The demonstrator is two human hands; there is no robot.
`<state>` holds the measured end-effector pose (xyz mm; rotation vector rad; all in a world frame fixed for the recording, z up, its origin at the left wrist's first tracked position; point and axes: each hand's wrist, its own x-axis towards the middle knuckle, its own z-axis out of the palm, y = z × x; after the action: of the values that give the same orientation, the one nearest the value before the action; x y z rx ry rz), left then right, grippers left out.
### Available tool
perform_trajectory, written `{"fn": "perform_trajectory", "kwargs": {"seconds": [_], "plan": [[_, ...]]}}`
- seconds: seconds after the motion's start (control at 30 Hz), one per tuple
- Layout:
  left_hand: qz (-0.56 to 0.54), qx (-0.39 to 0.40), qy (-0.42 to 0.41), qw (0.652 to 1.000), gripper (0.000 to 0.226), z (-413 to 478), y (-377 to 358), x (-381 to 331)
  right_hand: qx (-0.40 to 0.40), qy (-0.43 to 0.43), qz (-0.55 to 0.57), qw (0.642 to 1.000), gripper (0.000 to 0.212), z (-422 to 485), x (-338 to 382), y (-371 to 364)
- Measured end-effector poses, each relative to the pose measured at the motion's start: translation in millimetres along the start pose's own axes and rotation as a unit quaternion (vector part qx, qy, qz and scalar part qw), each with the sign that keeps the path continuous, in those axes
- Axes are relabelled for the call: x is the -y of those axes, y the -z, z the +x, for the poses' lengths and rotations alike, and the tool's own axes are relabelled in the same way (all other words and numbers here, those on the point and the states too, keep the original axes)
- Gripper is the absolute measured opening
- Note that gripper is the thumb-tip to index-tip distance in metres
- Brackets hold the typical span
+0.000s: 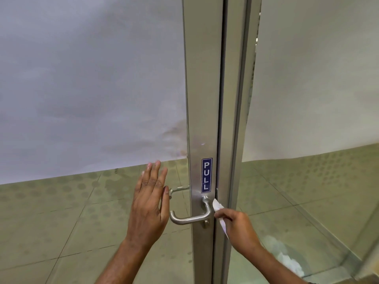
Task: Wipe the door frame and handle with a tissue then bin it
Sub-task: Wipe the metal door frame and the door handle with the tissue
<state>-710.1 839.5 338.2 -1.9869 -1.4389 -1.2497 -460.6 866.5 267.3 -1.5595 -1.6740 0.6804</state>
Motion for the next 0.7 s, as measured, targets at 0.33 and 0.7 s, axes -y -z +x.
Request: {"fn": "perform_trajectory", "kwargs": {"seconds": [0.33,0.7], "plan": [[-0.208,0.223,0.131,0.943,0.043,-51,17,-54,-0.052,-0.038,0.298,0.952,0.055,-65,46,20],[-0.23,0.3,0.016,0.926,0.077,-60,35,-131,-0.05,-0.043,0.305,0.95,0.073,-143,70,68]]}}
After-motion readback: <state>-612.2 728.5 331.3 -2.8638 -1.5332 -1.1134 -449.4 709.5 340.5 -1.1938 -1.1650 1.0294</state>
